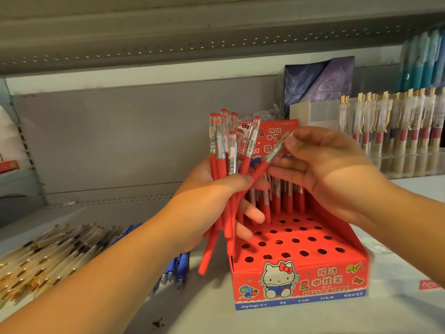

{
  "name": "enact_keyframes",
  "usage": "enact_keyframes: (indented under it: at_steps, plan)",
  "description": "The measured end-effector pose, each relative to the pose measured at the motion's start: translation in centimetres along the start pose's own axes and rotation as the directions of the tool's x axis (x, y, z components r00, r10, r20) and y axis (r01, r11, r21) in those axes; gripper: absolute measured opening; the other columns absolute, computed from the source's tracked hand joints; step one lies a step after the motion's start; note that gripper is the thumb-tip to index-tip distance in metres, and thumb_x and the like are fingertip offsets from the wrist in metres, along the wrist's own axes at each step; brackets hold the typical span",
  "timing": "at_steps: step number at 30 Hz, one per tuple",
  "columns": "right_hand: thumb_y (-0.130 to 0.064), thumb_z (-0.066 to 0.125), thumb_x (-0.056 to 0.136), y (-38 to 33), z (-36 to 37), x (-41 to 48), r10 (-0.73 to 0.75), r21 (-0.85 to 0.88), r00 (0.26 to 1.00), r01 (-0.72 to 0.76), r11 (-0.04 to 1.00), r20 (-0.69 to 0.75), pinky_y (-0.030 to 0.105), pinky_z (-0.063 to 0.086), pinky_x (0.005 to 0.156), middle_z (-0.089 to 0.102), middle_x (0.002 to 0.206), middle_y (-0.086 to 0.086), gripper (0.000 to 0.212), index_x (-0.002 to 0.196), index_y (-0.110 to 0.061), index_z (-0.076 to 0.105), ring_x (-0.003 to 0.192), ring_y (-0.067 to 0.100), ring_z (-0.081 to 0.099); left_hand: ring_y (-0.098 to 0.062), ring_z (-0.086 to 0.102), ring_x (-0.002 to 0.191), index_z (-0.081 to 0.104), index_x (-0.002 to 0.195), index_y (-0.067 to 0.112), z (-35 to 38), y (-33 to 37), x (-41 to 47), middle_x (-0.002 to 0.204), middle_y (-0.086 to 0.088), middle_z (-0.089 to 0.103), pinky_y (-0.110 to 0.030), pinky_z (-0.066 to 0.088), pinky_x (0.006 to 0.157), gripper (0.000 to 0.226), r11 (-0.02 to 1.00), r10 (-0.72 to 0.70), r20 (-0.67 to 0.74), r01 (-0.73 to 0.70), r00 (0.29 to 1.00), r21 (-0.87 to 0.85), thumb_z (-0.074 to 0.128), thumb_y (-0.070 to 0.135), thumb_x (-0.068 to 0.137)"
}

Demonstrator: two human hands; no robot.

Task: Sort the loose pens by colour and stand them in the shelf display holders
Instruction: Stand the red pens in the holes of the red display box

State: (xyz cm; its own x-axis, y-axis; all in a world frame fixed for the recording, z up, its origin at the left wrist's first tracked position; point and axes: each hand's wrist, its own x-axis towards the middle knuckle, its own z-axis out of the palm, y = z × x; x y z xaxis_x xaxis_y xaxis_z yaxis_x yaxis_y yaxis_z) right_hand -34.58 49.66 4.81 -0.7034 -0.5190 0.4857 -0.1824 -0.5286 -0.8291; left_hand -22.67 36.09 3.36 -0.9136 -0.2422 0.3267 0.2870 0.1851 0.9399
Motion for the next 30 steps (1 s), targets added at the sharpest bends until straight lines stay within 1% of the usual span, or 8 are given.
enact_keyframes:
  at_steps: [3,6,11,15,19,23,26,30]
  plan:
    - [-0.004,0.051,0.099,-0.6,-0.6,0.7,-0.053,0.028,0.994,0.056,0.998,-0.099,0.032,0.059,0.06,0.071,0.078,0.009,0.012,0.094,-0.006,0.062,0.071,0.022,0.072,-0.022,0.058,0.04,0.055,0.108,0.013,-0.1,-0.1,-0.1,0.089,-0.012,0.075,-0.026,0.047,0.037,0.011,0.999,-0.007,-0.009,0.007,1.0,0.042,0.054,0.008,0.098]
    - [-0.004,0.051,0.099,-1.5,-1.4,1.4,-0.109,0.036,0.976,0.117,0.992,-0.189,0.032,0.059,0.06,0.065,0.079,0.01,0.012,0.097,-0.005,0.063,0.072,0.022,0.068,-0.019,0.038,0.033,0.064,0.081,0.018,-0.2,-0.2,0.0,0.058,-0.013,0.059,-0.023,0.036,0.036,0.02,0.997,0.003,-0.053,0.001,0.999,0.082,0.055,0.007,0.095]
    - [-0.004,0.058,0.096,-1.0,-1.6,1.4,-0.25,-0.407,0.968,0.213,0.888,-0.039,0.033,0.061,0.055,0.063,0.089,0.013,0.019,0.088,-0.021,0.065,0.067,0.017,0.071,-0.012,0.034,0.029,0.047,0.098,0.0,-0.2,0.3,0.0,0.044,0.002,0.055,-0.02,0.032,0.033,0.005,0.995,0.067,-0.095,-0.059,0.993,0.085,0.051,0.002,0.095]
    - [-0.002,0.061,0.094,0.1,-1.3,1.2,-0.247,-0.518,0.968,0.23,0.824,0.039,0.039,0.061,0.059,0.061,0.071,-0.012,0.029,0.087,-0.03,0.063,0.066,0.02,0.064,-0.012,0.034,0.028,0.047,0.096,0.0,0.0,0.3,-0.2,0.041,0.001,0.052,-0.02,0.032,0.033,0.005,0.992,0.073,-0.093,-0.063,0.993,0.105,0.051,0.003,0.096]
    - [-0.005,0.062,0.094,0.6,-1.8,1.2,-0.278,-0.578,0.956,0.281,0.766,0.096,0.047,0.061,0.072,0.059,0.076,-0.014,0.034,0.088,-0.039,0.062,0.073,0.018,0.064,-0.013,0.034,0.029,0.047,0.091,0.001,0.2,0.4,-0.1,0.042,0.001,0.052,-0.021,0.032,0.032,0.006,0.993,0.071,-0.099,-0.06,0.993,0.101,0.052,0.002,0.095]
    - [-0.009,0.063,0.094,0.7,-2.2,1.4,-0.263,-0.59,0.958,0.28,0.758,0.117,0.046,0.062,0.07,0.063,0.072,-0.021,0.035,0.09,-0.043,0.062,0.072,0.012,0.067,-0.012,0.034,0.029,0.047,0.091,0.001,0.2,0.5,-0.1,0.042,0.001,0.052,-0.021,0.032,0.032,0.006,0.993,0.073,-0.11,-0.062,0.991,0.095,0.052,0.002,0.095]
    - [-0.01,0.064,0.093,0.9,-2.3,1.5,-0.257,-0.622,0.956,0.289,0.728,0.144,0.047,0.061,0.073,0.063,0.075,-0.018,0.034,0.088,-0.044,0.063,0.079,0.022,0.069,-0.012,0.035,0.029,0.047,0.091,0.001,0.3,0.5,-0.2,0.042,0.001,0.052,-0.021,0.032,0.033,0.007,0.994,0.08,-0.118,-0.071,0.99,0.081,0.052,0.003,0.095]
    - [-0.012,0.064,0.094,1.3,-2.4,1.4,-0.216,-0.648,0.964,0.266,0.713,0.158,0.045,0.062,0.069,0.064,0.075,-0.021,0.035,0.084,-0.045,0.062,0.07,0.02,0.071,-0.013,0.035,0.029,0.049,0.092,0.0,0.2,0.5,-0.2,0.041,0.002,0.051,-0.02,0.033,0.033,0.006,0.995,0.078,-0.126,-0.068,0.989,0.078,0.052,0.004,0.095]
